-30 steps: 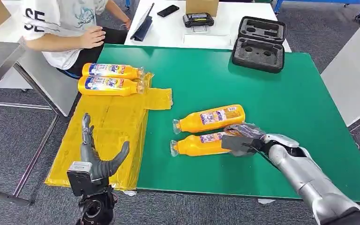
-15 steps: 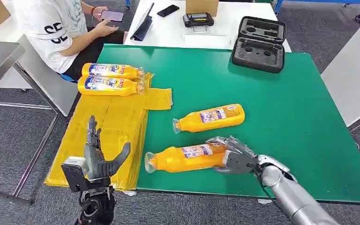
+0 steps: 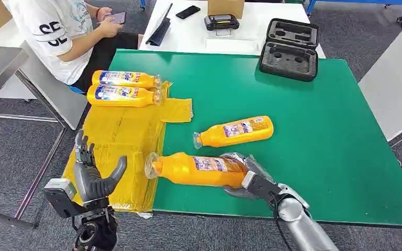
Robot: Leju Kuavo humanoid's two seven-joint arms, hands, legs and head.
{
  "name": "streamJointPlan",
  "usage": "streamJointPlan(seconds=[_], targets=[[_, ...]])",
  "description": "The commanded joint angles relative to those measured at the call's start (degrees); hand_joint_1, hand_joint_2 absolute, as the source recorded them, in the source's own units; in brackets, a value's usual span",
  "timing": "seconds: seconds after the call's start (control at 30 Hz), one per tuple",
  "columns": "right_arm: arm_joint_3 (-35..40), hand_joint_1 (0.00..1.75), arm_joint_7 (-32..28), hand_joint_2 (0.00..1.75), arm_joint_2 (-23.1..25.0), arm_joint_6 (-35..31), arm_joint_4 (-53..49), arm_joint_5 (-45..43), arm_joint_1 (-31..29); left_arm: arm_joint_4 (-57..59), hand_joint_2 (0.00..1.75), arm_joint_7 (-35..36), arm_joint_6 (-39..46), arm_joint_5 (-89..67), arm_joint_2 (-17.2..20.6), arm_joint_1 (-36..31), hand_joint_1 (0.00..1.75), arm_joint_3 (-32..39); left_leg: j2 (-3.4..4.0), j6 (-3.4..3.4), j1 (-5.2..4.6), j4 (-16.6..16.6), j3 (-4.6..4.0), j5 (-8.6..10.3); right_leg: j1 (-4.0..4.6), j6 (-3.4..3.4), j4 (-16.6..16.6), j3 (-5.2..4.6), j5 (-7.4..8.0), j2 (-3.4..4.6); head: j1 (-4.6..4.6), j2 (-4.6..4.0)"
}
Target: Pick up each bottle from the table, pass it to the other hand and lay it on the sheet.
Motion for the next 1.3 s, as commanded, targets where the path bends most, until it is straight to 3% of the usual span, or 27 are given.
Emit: streamJointPlan(seconds=[0.03,0.1,0.13,0.23,0.4,0.5,0.57,0.63,0.83,0.97,1.0,1.3], targets=[[-2.7,1.75,0.2,1.75,2.0,0.4,0.4,0.1,-0.6,-1.1,1.75,0.0,-0.3,0.3,0.5,0.2,0.00,2.5,0.13,-0.08,0.03,0.0,0.27,-0.14,0.03,-0.09,0.0,0.23,-0.10,0.13,0.00,0.00],[-2.7,1.75,0.2,1.75,2.0,0.4,0.4,0.1,-0.6,-1.1,1.75,0.0,-0.3,0.3,0.5,0.2,0.00,2.5,0.05,-0.05,0.01,0.0,0.13,-0.07,0.02,-0.05,0.0,0.10,-0.05,0.07,-0.02,0.00],[-2.7,1.75,0.2,1.75,2.0,0.4,0.4,0.1,-0.6,-1.1,1.75,0.0,-0.3,0.3,0.5,0.2,0.00,2.5,0.12,-0.11,0.04,0.0,0.46,-0.23,0.06,-0.12,0.0,0.41,-0.19,0.14,0.00,0.00],[-6.1,1.75,1.7,1.75,4.8,-0.2,-0.2,1.5,1.5,-6.8,1.75,-2.4,-1.1,4.5,-0.9,2.7,0.00,6.8,0.08,-0.07,0.02,0.0,0.27,-0.13,0.03,-0.08,0.0,0.23,-0.11,0.08,0.00,0.00],[-8.6,1.75,0.8,1.75,5.6,-0.6,0.9,2.0,1.5,-10.8,1.75,-2.2,-13.7,17.0,-0.7,6.2,0.00,12.3,0.20,-0.07,0.03,0.0,0.22,-0.14,0.04,-0.08,0.0,0.15,-0.09,0.21,-0.02,0.00],[-11.4,1.73,-0.3,1.75,7.1,-0.4,0.3,2.2,2.3,-7.0,1.75,2.1,-24.7,17.0,-1.0,6.3,0.00,11.6,0.16,-0.10,0.06,0.0,0.40,-0.20,0.07,-0.11,0.0,0.33,-0.16,0.16,-0.02,0.00],[-11.9,1.75,-1.1,1.75,8.1,-0.1,-0.1,1.6,1.8,-4.4,1.75,2.5,-26.1,15.9,-1.4,5.2,0.00,10.3,0.14,-0.13,0.06,-0.1,0.67,-0.31,0.07,-0.15,-0.1,0.61,-0.27,0.13,-0.02,0.00],[-12.3,1.75,-1.6,1.75,9.0,0.8,-0.6,0.5,0.8,-1.6,1.75,3.2,-27.0,15.6,-1.1,3.3,0.00,9.1,0.07,-0.04,-0.01,0.0,0.17,-0.06,-0.01,-0.06,0.0,0.12,-0.07,0.05,-0.02,0.00],[-11.5,1.75,-2.1,1.75,11.6,0.6,1.1,-0.8,-2.3,5.7,1.75,8.2,-33.7,17.9,-1.6,1.1,0.00,8.3,0.14,-0.11,0.00,-0.1,0.37,-0.10,0.01,-0.12,0.0,0.28,-0.08,0.15,0.00,0.00],[-12.0,1.75,-2.7,1.75,11.3,0.3,-1.0,-2.0,-0.8,8.2,1.75,9.3,-35.1,17.7,-1.9,1.3,0.00,6.4,0.17,-0.14,0.03,-0.1,0.68,-0.23,0.04,-0.17,-0.1,0.59,-0.20,0.18,0.00,0.00],[-12.3,1.75,-3.0,1.75,11.4,0.2,-1.8,-2.4,0.1,8.9,1.75,10.1,-35.6,17.6,-1.8,1.3,0.00,5.5,0.01,-0.09,0.00,-0.1,0.38,-0.07,0.01,-0.08,-0.1,0.33,-0.11,0.02,0.00,0.00],[-12.4,1.75,-4.2,1.75,12.8,0.1,-3.3,-3.4,1.7,12.7,1.75,11.9,-35.1,16.0,-2.4,-0.7,0.00,1.9,-0.04,-0.08,-0.01,-0.1,0.27,-0.08,-0.02,-0.08,0.0,0.23,-0.11,-0.04,0.00,0.00]])
